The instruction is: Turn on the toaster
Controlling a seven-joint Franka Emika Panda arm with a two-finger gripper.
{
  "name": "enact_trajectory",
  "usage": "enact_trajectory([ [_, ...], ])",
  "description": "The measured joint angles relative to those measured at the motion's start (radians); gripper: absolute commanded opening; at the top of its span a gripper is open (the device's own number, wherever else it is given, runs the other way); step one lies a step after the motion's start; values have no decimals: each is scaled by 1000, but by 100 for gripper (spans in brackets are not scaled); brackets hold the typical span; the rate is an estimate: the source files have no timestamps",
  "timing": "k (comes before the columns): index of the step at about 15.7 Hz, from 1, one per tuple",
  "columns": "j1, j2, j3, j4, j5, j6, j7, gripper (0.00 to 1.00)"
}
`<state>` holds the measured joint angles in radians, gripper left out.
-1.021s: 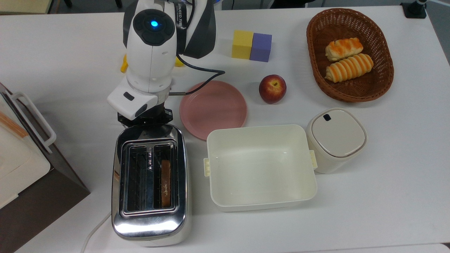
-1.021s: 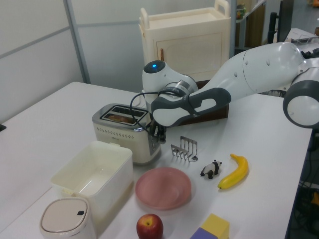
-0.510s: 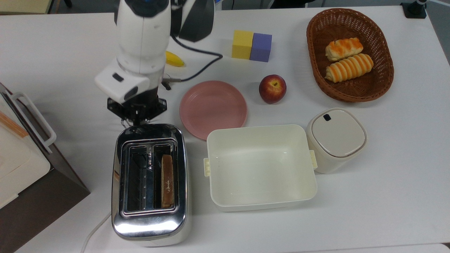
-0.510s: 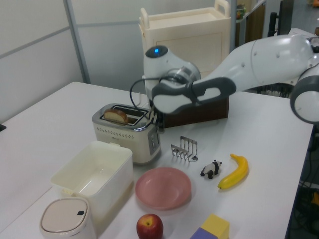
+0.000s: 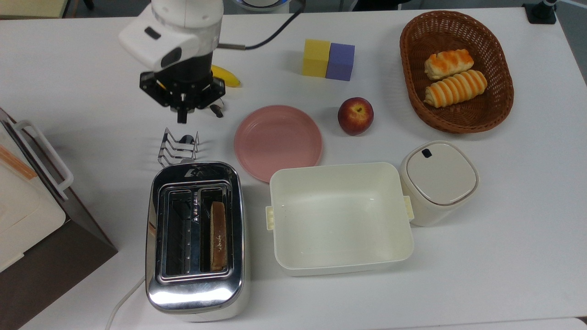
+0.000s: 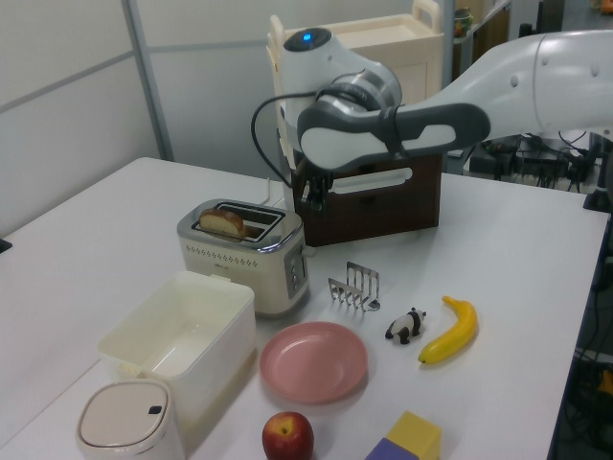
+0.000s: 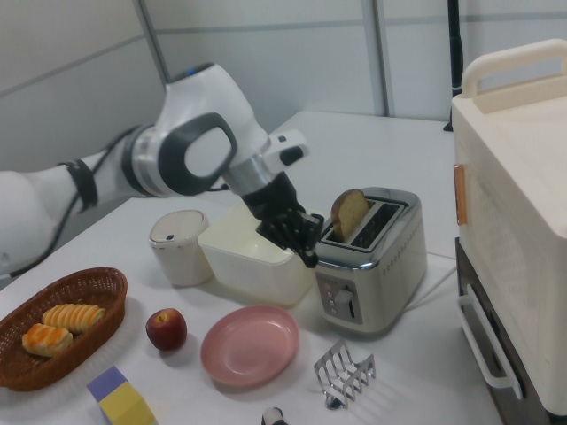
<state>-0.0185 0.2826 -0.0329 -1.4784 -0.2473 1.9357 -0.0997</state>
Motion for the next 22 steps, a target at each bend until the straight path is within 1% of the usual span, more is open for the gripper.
enact_trajectory([
  [2,0,-43,8,1,12,-70,23,0],
  [3,0,-62,8,4,35,-96,33,0],
  [4,-1,-89,8,17,76,-144,38,0],
  [7,-5,-129,3,63,141,-243,43,0],
  [10,-17,-163,-5,92,200,-285,44,0],
  [11,-21,-172,-6,93,209,-291,44,14],
  [12,-24,-179,-6,94,217,-306,44,44],
  [13,-27,-186,-6,94,226,-327,44,90],
  [14,-31,-194,-6,95,232,-345,45,100],
  [22,-41,-229,-22,96,240,-416,45,100],
])
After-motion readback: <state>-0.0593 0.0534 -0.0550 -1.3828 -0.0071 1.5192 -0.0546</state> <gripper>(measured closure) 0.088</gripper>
